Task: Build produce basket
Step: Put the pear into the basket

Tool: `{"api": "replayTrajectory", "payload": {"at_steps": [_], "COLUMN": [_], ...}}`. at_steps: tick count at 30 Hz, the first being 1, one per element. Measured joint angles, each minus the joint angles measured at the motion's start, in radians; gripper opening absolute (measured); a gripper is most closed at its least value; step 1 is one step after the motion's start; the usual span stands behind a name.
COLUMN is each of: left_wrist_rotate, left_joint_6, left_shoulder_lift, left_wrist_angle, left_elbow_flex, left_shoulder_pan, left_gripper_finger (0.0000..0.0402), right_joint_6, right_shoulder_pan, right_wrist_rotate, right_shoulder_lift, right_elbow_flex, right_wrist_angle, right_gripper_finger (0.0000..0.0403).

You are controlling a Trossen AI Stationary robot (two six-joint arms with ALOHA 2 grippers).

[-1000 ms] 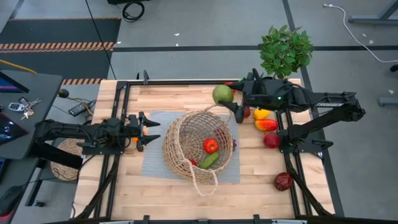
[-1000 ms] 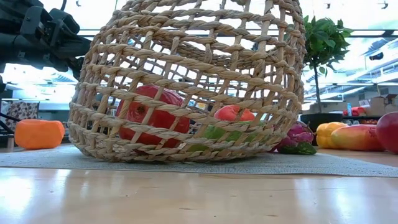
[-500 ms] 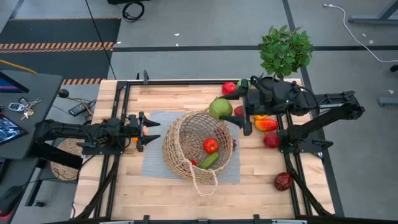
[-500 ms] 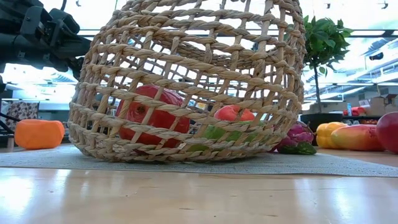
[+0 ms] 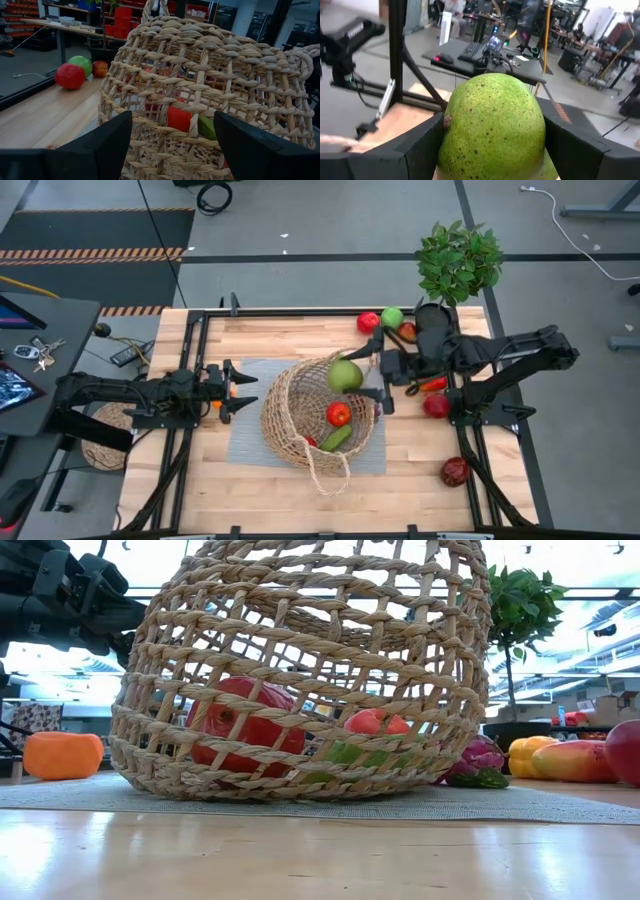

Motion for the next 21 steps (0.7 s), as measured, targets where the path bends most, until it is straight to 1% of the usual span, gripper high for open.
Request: {"api": "replayTrajectory", "payload": {"at_steps": [5, 8, 11, 13, 17, 21], "left_wrist_rotate": [0.000, 0.000, 0.000, 0.000, 0.000, 0.000], "left_joint_6": [0.000, 0.000, 0.000, 0.000, 0.000, 0.000], "left_shoulder_lift": [0.000, 0.000, 0.000, 0.000, 0.000, 0.000], "left_wrist_angle": [0.000, -0.002, -0.001, -0.001, 0.000, 0.000], "left_elbow_flex": [0.000, 0.000, 0.000, 0.000, 0.000, 0.000], "left_shoulder_pan": [0.000, 0.000, 0.000, 0.000, 0.000, 0.000], "left_gripper_finger": [0.0286, 0.0286, 0.0286, 0.0286, 0.0286, 0.0286], "right_joint_6": [-0.130, -0.148, -0.151, -0.156, -0.189, -0.202], "right_shoulder_pan": [0.002, 0.002, 0.002, 0.002, 0.002, 0.002], "right_wrist_rotate": [0.017, 0.072, 0.100, 0.101, 0.067, 0.074], "right_shoulder_lift": [0.019, 0.036, 0.049, 0.056, 0.056, 0.056], "right_elbow_flex": [0.000, 0.000, 0.000, 0.000, 0.000, 0.000], "right_wrist_angle": [-0.009, -0.028, -0.057, -0.071, -0.081, -0.093], "right_gripper_finger": [0.0320, 0.0320, 0.0320, 0.0320, 0.0320, 0.0320]}}
